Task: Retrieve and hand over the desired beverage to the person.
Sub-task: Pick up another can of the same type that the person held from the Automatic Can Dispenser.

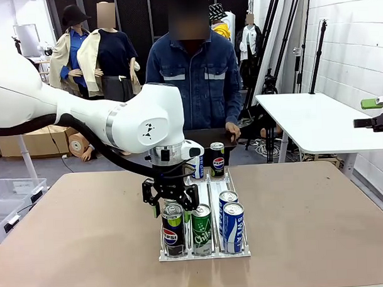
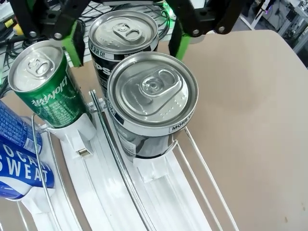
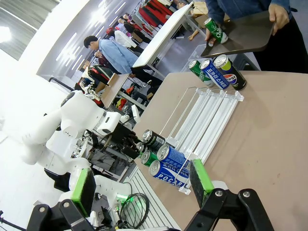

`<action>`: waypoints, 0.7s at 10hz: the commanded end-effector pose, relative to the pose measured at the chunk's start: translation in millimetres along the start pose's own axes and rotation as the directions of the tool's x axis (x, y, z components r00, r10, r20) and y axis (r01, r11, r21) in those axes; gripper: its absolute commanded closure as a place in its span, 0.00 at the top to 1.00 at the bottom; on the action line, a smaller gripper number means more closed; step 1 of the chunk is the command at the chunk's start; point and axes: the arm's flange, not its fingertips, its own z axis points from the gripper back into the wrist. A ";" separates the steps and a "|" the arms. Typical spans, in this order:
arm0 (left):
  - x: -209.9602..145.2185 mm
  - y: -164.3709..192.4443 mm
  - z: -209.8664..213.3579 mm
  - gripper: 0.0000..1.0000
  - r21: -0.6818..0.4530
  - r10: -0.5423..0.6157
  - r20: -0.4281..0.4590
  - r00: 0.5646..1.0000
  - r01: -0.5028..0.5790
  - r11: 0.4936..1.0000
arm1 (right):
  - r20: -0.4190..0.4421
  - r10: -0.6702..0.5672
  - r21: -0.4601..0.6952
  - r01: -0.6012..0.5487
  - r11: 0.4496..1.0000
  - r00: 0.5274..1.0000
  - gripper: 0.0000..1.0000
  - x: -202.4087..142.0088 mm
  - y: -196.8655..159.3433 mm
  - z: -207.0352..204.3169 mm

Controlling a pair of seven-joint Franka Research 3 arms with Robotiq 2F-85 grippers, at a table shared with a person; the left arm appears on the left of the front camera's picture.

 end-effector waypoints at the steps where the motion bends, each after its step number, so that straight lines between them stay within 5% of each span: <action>1: -2.5 -2.8 -1.9 0.82 0.009 0.025 -0.025 0.999 -0.025 1.000 | 0.006 0.003 0.012 -0.003 1.000 1.000 1.00 0.4 0.4 -0.1; 5: -2.9 -3.6 -2.2 0.45 0.014 0.018 -0.039 0.999 -0.017 1.000 | 0.006 0.003 0.012 -0.003 1.000 1.000 1.00 0.4 0.4 -0.1; 7: -3.2 -3.8 -2.5 0.15 0.013 0.005 -0.034 0.999 -0.004 1.000 | 0.006 0.003 0.012 -0.003 1.000 1.000 1.00 0.4 0.4 -0.1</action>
